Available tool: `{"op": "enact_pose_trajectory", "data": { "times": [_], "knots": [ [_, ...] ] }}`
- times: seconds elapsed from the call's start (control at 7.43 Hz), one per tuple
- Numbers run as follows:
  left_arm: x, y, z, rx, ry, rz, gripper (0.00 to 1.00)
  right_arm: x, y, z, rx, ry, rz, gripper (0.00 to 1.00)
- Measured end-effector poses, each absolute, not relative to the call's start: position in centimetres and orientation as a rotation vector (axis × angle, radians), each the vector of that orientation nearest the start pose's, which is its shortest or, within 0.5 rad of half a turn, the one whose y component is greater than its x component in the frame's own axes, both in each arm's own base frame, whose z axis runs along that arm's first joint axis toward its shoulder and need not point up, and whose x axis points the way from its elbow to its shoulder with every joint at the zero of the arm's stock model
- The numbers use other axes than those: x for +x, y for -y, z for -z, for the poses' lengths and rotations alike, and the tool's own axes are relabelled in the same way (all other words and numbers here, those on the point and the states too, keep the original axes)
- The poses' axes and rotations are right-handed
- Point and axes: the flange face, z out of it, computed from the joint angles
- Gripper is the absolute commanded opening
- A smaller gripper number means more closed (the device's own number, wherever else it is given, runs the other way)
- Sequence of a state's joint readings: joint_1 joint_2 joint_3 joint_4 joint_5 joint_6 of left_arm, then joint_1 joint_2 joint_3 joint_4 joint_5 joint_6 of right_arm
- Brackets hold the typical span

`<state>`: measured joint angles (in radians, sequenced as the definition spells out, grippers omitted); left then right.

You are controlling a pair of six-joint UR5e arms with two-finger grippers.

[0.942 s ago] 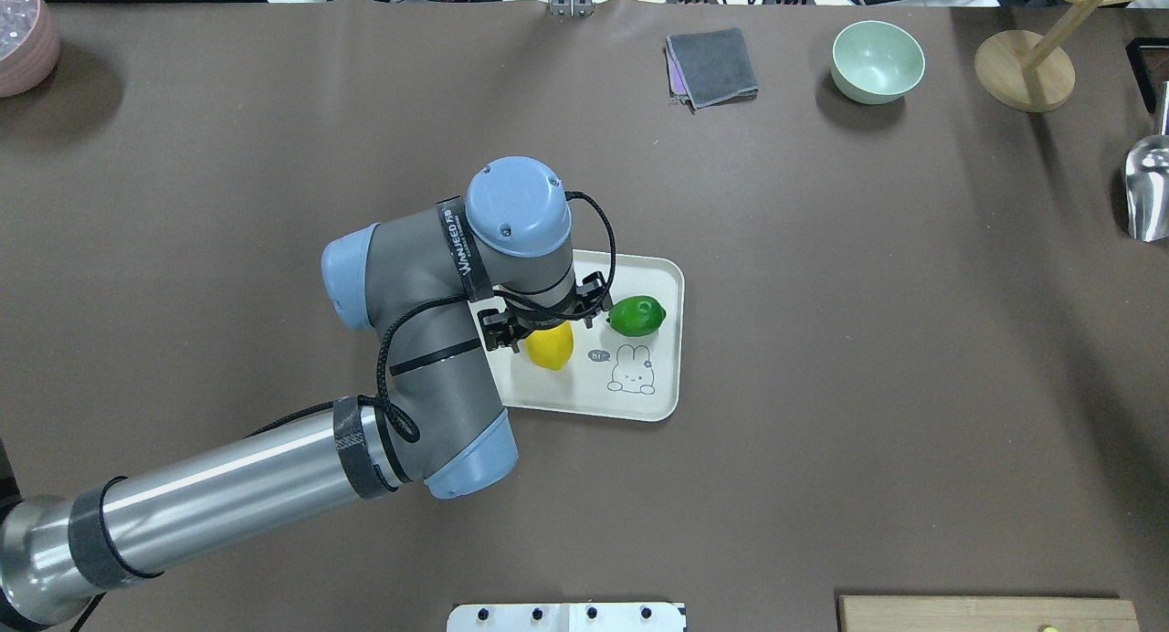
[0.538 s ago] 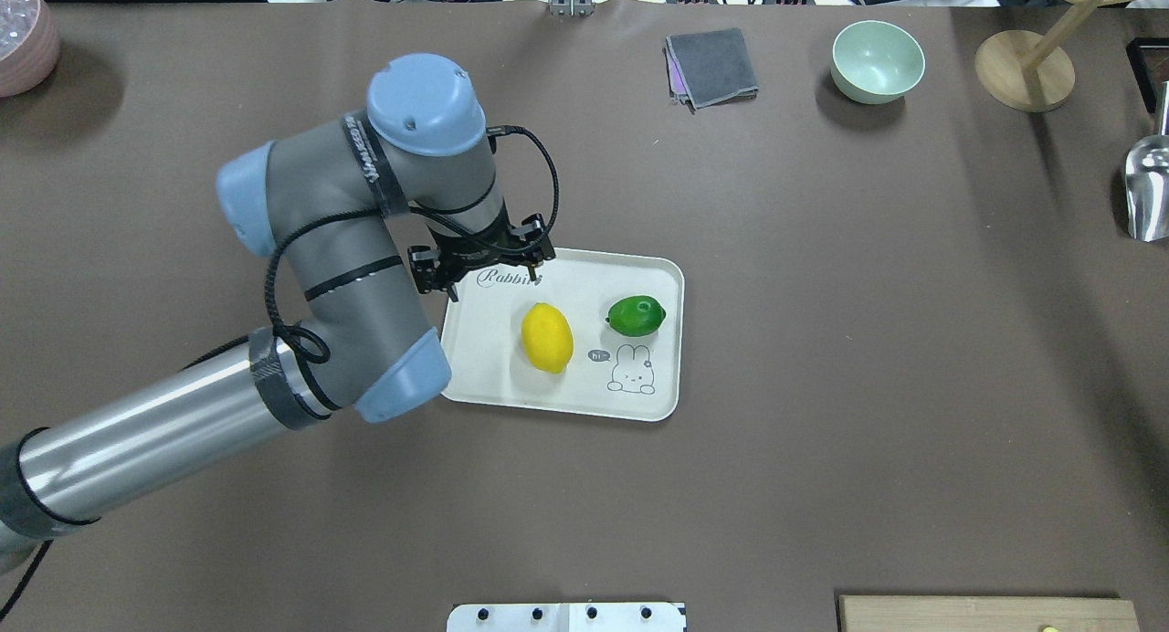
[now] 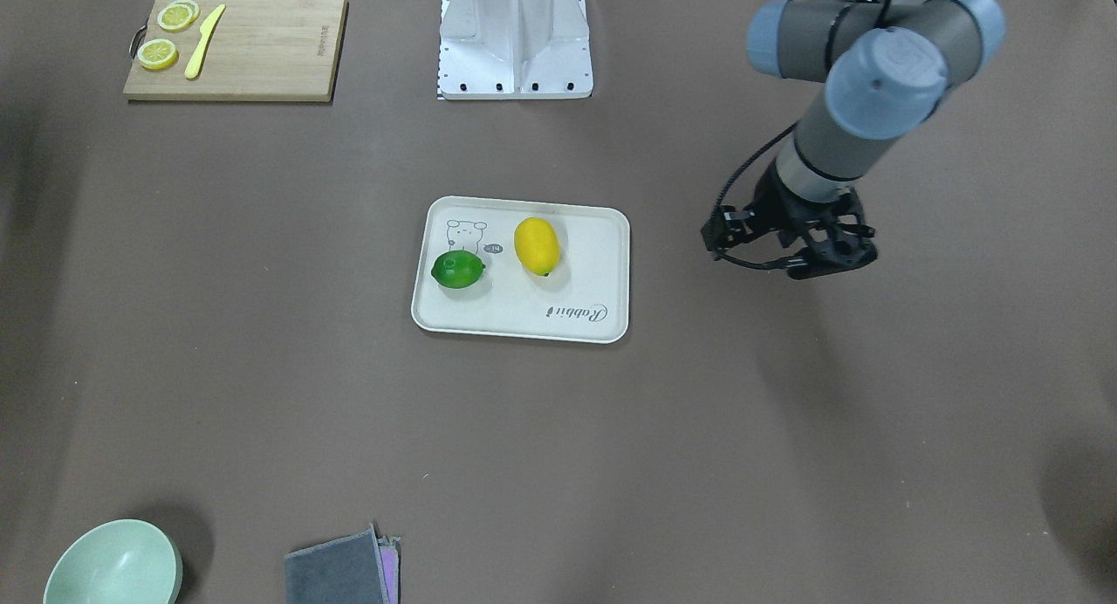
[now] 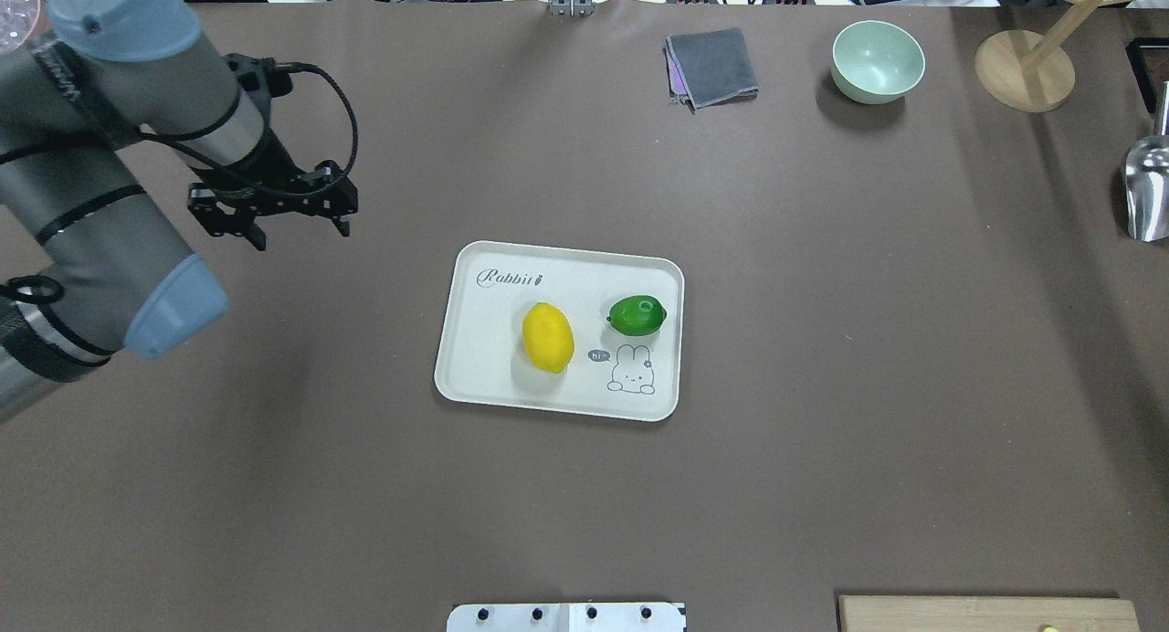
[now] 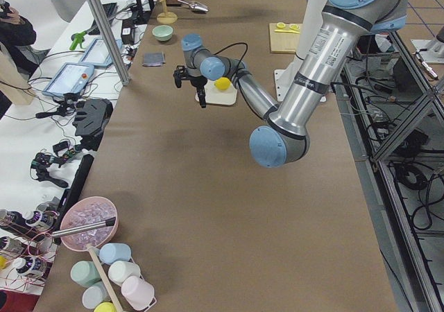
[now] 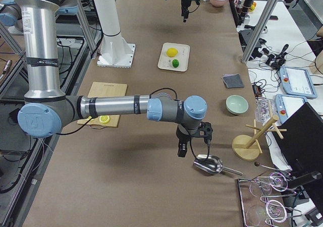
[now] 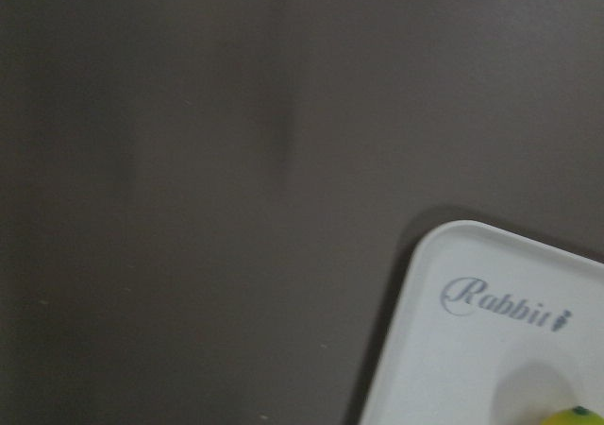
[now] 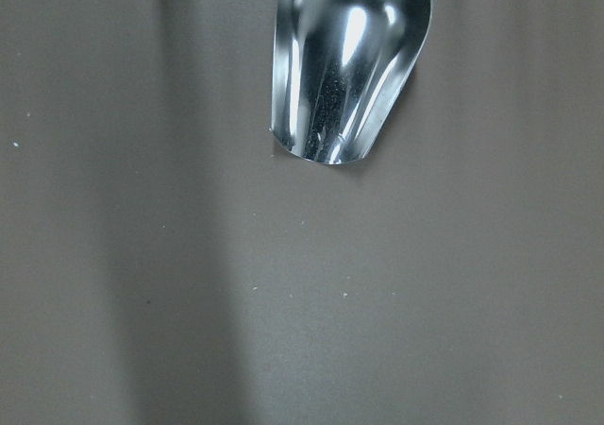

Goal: Place all lemons on tray

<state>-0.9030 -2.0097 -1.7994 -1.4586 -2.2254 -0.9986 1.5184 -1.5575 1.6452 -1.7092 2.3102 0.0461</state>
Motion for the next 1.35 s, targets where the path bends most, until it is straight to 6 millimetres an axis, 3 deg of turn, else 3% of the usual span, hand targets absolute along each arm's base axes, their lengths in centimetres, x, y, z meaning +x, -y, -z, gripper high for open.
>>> {"op": "enact_pose_trajectory", "data": {
  "times": [0.27,0.67,0.94,1.08,1.35],
  "knots": [
    [25.4,53.1,-39.9,-0.114,-0.794,0.072,0.98,4.0,49.5,-63.3,-0.089,0.745,-0.019,1.00],
    [17.2,52.7,-51.3,-0.097,-0.751,-0.004,0.98,3.8,49.6,-63.5,-0.099,0.765,-0.028,1.00],
    [10.7,49.8,-60.1,-0.093,-0.795,-0.056,0.98,3.6,49.6,-63.2,-0.103,0.782,-0.044,1.00],
    [8.1,48.2,-62.7,-0.089,-0.822,-0.068,0.98,3.6,49.7,-63.1,-0.105,0.786,-0.054,1.00],
    [3.9,46.2,-65.0,-0.049,-0.846,-0.102,0.98,3.6,49.7,-63.0,-0.106,0.788,-0.059,1.00]
  ]
}}
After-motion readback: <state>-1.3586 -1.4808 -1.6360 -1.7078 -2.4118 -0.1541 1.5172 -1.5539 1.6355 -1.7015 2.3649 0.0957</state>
